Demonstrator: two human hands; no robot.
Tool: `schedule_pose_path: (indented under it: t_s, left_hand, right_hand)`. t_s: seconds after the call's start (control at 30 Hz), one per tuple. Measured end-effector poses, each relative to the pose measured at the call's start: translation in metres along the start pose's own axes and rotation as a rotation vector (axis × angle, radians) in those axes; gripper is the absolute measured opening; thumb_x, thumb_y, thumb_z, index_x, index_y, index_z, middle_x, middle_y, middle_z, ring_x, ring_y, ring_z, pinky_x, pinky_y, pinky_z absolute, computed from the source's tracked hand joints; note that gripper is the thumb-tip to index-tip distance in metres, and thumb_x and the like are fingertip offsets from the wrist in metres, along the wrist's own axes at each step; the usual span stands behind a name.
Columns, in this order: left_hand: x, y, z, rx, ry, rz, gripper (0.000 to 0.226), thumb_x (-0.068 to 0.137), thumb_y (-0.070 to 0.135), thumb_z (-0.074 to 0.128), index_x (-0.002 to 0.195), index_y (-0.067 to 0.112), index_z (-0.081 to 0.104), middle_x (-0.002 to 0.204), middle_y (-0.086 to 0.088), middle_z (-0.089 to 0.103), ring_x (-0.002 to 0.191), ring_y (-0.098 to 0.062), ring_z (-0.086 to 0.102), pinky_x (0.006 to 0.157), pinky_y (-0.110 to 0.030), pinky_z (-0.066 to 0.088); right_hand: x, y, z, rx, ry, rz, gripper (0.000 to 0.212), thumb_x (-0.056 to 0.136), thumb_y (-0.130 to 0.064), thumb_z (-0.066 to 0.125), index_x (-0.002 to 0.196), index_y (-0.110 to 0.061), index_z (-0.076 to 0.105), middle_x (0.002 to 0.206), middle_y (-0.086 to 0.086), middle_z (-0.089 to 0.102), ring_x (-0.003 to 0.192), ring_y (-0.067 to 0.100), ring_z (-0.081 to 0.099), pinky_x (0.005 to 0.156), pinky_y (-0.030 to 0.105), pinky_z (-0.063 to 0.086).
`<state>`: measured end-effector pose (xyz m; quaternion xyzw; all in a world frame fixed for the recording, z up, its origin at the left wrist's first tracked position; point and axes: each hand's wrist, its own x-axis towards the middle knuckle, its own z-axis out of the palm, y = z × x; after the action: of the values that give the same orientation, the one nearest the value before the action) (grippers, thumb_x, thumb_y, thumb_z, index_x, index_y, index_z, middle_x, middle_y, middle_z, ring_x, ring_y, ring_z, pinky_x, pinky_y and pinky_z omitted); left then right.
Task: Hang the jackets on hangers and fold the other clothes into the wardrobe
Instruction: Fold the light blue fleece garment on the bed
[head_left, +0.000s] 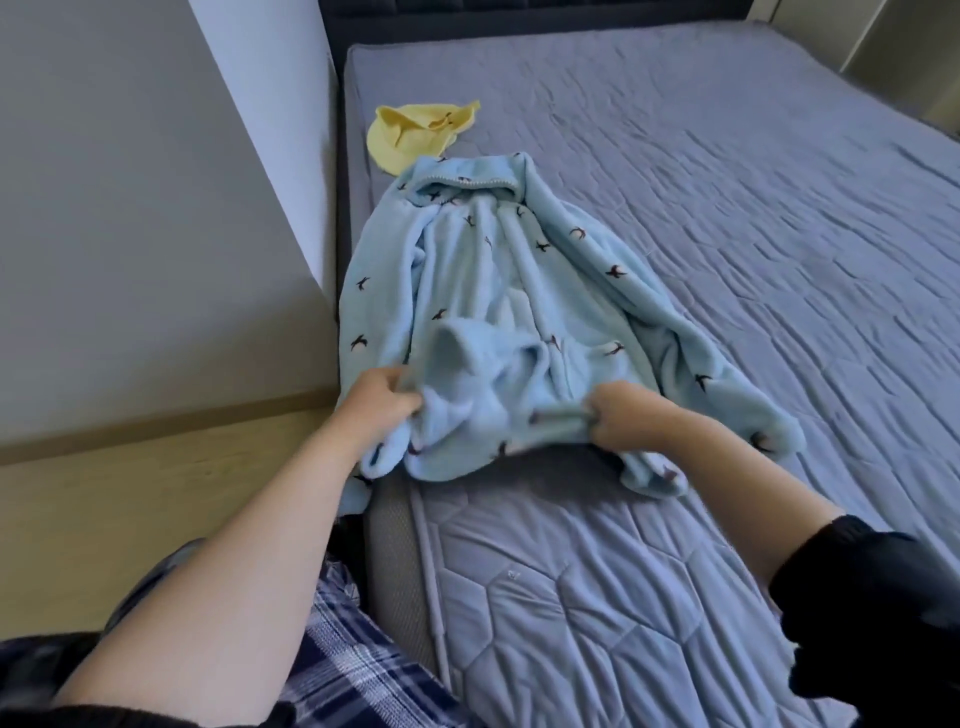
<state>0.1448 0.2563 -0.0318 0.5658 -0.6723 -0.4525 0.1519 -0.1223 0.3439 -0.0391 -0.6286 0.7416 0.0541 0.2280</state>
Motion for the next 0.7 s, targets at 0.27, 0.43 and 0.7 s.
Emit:
schedule_pose_path:
  t_s: [0.27, 0.43, 0.7]
  left_hand:
    - [-0.007, -0.033, 0.031, 0.935, -0.472, 0.17, 0.107, 0.068, 0.043, 0.08, 0.151, 0.034, 0.013, 0.136, -0.005, 0.031, 0.13, -0.028, 0.031, 0.105, -0.041, 0.037]
    - [-0.012, -0.045, 0.036, 1.086, -0.327, 0.169, 0.088, 0.082, 0.005, 0.06, 0.15, 0.033, 0.012, 0.137, -0.009, 0.027, 0.122, -0.033, 0.039, 0.088, -0.041, 0.047]
    - [-0.013, -0.014, 0.017, 1.318, -0.17, 0.273, 0.031, 0.085, -0.004, 0.047, 0.108, 0.013, 0.06, 0.112, -0.008, 0.059, 0.106, -0.027, 0.053, 0.086, -0.036, 0.044]
  right_hand:
    - [-0.001, -0.036, 0.045, -0.186, 0.203, -0.181, 0.078, 0.076, -0.054, 0.068, 0.137, -0.015, 0.037, 0.137, 0.007, 0.039, 0.126, 0.027, 0.039, 0.106, 0.038, 0.033]
    - [0.013, -0.052, 0.072, -0.344, 0.144, -0.305, 0.083, 0.079, -0.049, 0.064, 0.148, -0.027, 0.024, 0.15, 0.006, 0.029, 0.136, 0.026, 0.027, 0.106, 0.042, 0.031]
    - [0.021, -0.057, 0.059, -0.436, 0.3, -0.425, 0.023, 0.075, -0.005, 0.061, 0.097, -0.011, 0.059, 0.084, 0.008, 0.064, 0.08, 0.029, 0.063, 0.068, 0.03, 0.037]
